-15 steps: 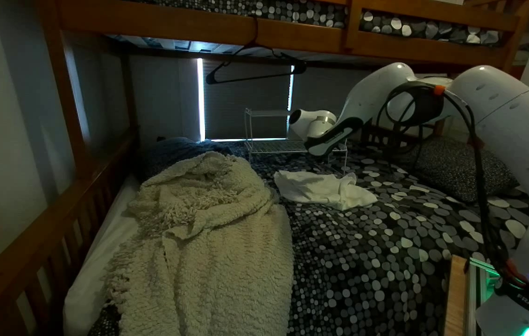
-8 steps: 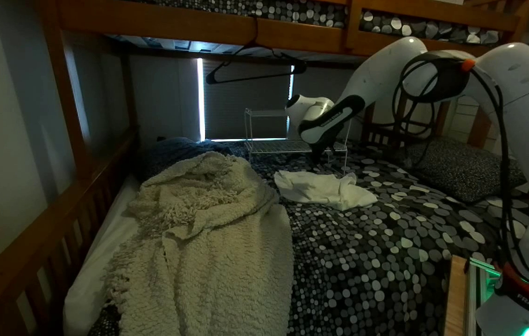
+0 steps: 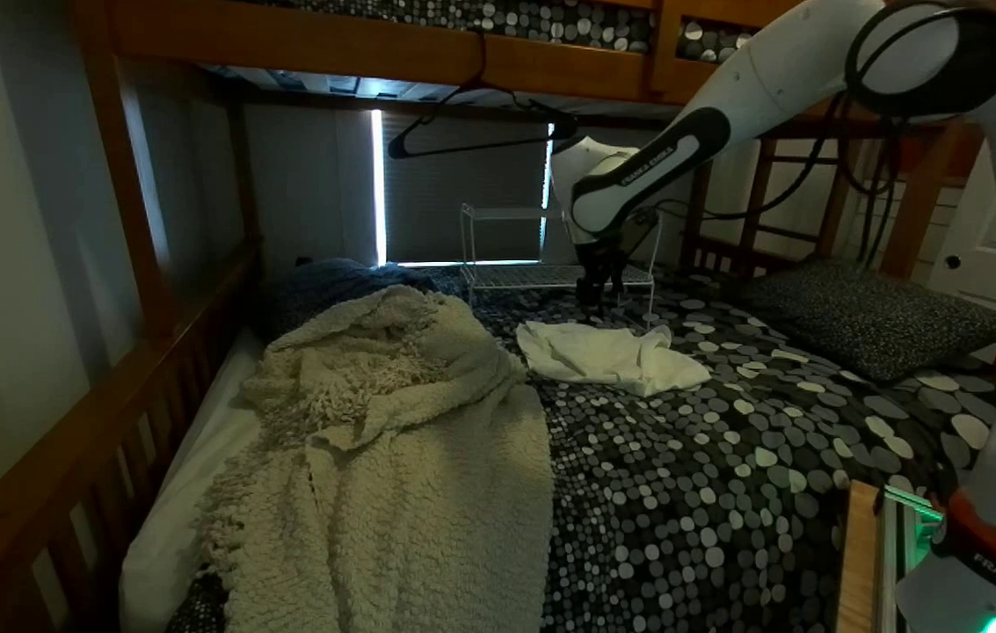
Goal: Fold the white pillow case in half
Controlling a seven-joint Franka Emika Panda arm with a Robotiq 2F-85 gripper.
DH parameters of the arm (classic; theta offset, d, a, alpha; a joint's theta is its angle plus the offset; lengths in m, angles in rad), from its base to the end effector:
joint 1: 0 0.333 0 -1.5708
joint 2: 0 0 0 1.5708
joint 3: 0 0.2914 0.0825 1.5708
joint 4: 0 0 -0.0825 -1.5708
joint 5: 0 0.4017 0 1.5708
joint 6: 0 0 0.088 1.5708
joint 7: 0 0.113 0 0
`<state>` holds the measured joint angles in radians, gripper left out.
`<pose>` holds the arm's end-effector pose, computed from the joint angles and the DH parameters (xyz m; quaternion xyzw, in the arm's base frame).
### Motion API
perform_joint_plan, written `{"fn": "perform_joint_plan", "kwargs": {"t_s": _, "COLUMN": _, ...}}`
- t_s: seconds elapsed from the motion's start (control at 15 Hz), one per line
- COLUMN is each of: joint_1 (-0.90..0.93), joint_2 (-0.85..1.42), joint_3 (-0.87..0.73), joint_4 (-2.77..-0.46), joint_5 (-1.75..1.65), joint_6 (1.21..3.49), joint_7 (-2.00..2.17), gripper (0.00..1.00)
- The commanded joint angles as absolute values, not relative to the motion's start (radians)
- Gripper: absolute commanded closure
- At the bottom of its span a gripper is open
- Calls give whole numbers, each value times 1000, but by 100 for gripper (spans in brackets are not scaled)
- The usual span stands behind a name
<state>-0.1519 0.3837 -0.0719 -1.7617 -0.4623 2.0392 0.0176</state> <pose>0.6252 -0.1675 0.3083 0.9759 -0.0016 -0.0737 0.2054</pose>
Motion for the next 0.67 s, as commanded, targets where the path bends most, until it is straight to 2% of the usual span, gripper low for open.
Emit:
{"fn": "perform_joint_plan", "kwargs": {"t_s": 0.0, "joint_1": -159, "joint_2": 218, "joint_3": -67, "joint_4": -1975, "joint_5": -382, "joint_6": 2204, "joint_7": -124, "gripper": 0}}
{"fn": "perform_joint_plan", "kwargs": {"t_s": 0.07, "joint_1": -158, "joint_2": 197, "joint_3": -75, "joint_4": -2015, "joint_5": -399, "joint_6": 2274, "joint_7": -151, "gripper": 0}}
{"fn": "perform_joint_plan", "kwargs": {"t_s": 0.13, "joint_1": -131, "joint_2": 281, "joint_3": -92, "joint_4": -1887, "joint_5": -410, "joint_6": 2170, "joint_7": -92, "gripper": 0}}
{"fn": "perform_joint_plan", "kwargs": {"t_s": 0.6, "joint_1": -127, "joint_2": 276, "joint_3": -98, "joint_4": -1894, "joint_5": -411, "joint_6": 2188, "joint_7": -98, "gripper": 0}}
